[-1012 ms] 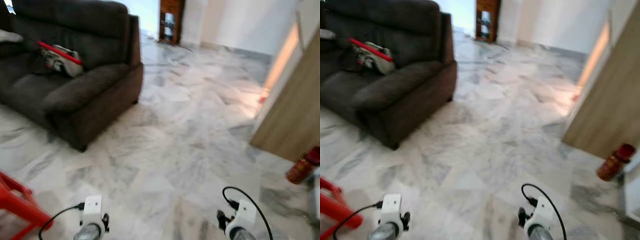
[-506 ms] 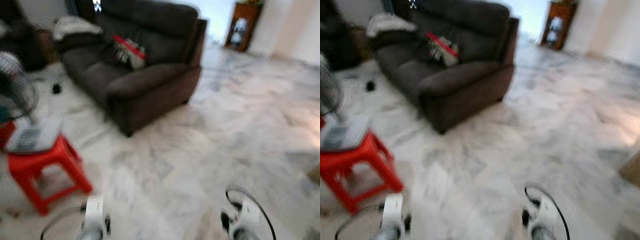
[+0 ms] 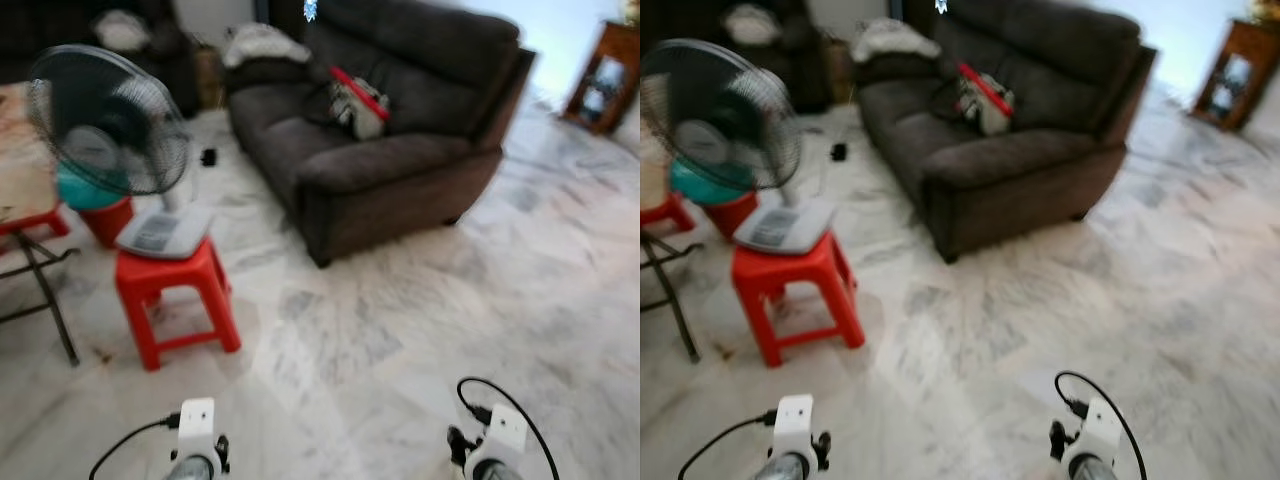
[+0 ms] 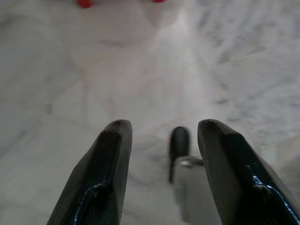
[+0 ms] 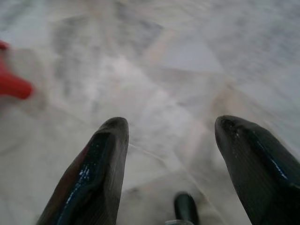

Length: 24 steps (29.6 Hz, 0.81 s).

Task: Picking trash to rubbish bin

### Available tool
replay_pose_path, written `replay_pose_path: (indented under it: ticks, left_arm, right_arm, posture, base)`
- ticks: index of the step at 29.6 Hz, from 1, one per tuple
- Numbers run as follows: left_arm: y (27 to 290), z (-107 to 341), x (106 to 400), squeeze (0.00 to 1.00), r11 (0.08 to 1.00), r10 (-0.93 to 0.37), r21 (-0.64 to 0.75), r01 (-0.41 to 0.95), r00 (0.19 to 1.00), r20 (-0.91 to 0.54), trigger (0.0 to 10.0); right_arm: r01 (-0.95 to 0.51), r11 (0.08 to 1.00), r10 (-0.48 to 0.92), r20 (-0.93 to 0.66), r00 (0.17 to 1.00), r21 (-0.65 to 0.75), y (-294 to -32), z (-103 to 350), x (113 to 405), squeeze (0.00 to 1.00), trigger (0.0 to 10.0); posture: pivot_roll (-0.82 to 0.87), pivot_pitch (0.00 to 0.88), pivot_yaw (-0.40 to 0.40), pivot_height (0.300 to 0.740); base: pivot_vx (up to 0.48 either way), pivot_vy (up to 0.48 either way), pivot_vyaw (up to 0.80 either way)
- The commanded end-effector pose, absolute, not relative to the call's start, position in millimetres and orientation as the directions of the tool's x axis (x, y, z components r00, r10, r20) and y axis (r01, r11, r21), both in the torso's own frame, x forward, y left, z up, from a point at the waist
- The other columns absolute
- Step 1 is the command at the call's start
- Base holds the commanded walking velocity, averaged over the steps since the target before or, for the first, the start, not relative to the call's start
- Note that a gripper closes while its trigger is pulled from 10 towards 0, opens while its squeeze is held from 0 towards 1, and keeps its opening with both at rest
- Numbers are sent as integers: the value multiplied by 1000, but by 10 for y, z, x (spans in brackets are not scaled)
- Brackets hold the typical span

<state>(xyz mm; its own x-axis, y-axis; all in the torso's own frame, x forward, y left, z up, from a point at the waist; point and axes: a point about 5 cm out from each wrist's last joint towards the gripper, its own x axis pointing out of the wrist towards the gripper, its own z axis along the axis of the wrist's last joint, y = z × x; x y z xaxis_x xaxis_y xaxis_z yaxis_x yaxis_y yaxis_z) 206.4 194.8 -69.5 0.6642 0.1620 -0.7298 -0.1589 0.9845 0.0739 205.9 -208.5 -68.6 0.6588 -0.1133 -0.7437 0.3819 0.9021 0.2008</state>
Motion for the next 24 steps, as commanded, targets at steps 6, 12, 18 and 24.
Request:
replay_pose_path:
  ticks: [6, 12, 18, 24]
  left_arm:
    - [1895, -714, 2047, 0, 985, 155, 66, -158, 655, -739, 10000]
    - [1888, -725, 2029, 0, 985, 153, 65, -158, 651, -743, 10000]
    - [1881, -729, 2024, 0, 986, 151, 64, -156, 651, -744, 10000]
    - [1881, -728, 2024, 0, 986, 151, 64, -155, 650, -744, 10000]
  right_arm:
    - [386, 904, -125, -752, 647, 182, -2148, -701, 2010, 0, 10000]
    - [383, 905, -122, -753, 647, 183, -2147, -703, 2006, 0, 10000]
    - [383, 906, -121, -754, 646, 183, -2145, -707, 2000, 0, 10000]
    - [383, 906, -121, -755, 644, 182, -2144, -711, 1993, 0, 10000]
  posture:
    - [-100, 0, -64, 740]
    - [-100, 0, -65, 740]
    - [-103, 0, -64, 740]
    - [-103, 0, -64, 740]
  base:
    - [0, 0, 800]
    - [0, 0, 800]
    - [0, 0, 800]
    - [0, 0, 800]
